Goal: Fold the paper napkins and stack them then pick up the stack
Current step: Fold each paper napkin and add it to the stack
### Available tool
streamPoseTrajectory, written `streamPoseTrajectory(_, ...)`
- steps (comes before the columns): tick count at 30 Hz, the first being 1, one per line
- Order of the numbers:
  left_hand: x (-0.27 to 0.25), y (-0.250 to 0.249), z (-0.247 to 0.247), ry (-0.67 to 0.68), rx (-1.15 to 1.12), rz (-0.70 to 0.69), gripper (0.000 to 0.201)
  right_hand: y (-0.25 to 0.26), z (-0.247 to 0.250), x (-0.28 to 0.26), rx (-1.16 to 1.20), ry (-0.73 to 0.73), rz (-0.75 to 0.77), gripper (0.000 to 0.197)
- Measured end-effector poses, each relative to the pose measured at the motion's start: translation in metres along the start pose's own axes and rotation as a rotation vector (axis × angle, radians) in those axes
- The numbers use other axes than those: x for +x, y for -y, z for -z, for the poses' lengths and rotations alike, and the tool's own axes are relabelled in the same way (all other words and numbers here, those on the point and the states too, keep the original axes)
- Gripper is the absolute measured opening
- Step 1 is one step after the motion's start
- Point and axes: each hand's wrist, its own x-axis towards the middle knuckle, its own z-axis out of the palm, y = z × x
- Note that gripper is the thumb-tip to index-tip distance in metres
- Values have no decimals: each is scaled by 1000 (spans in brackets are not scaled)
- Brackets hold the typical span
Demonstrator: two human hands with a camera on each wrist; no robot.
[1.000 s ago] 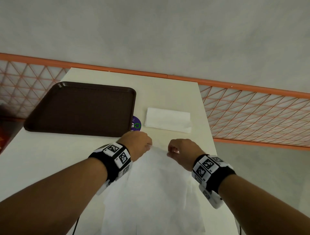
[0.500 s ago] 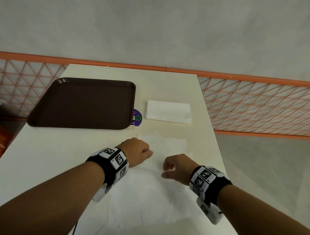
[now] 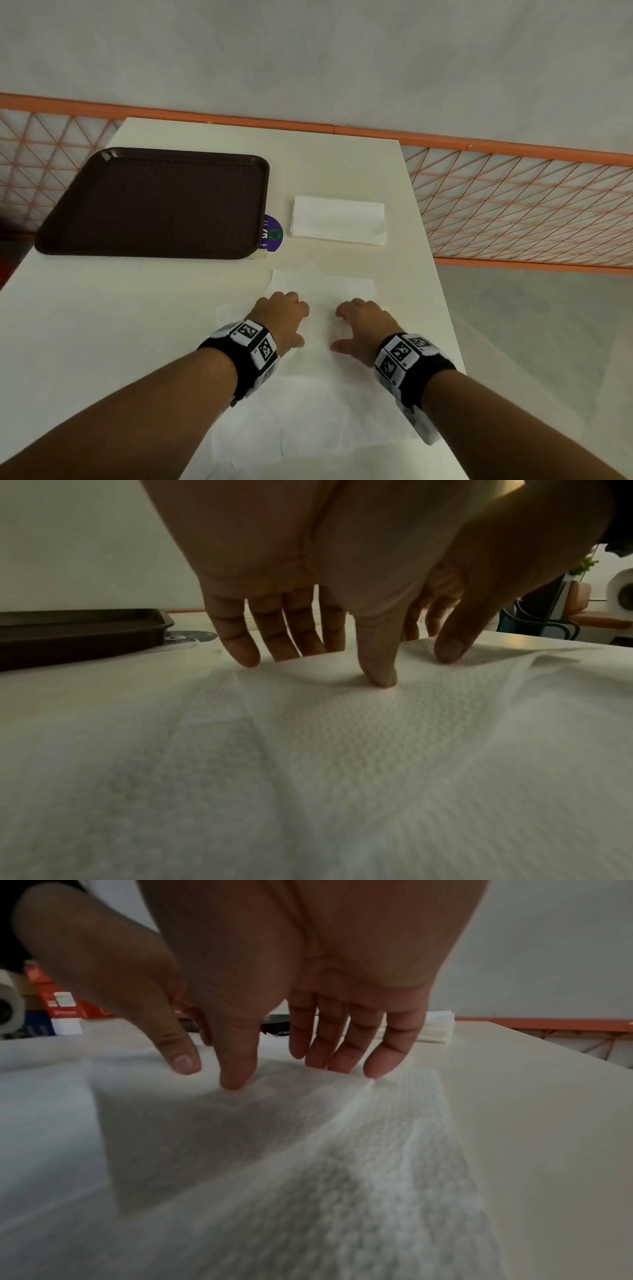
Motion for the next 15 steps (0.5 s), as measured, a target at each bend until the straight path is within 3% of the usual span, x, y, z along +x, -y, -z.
streamPoseTrajectory(6, 1, -4, 3, 18, 14, 12, 41, 4, 3, 5, -61, 59, -2, 50)
streamPoseTrajectory(9, 1, -6, 5, 2, -13, 7, 37, 4, 7, 5, -17, 95, 9, 36)
streamPoseTrajectory(15, -7, 2, 19, 38, -340, 28, 27, -6, 23, -3, 190, 82, 34, 15)
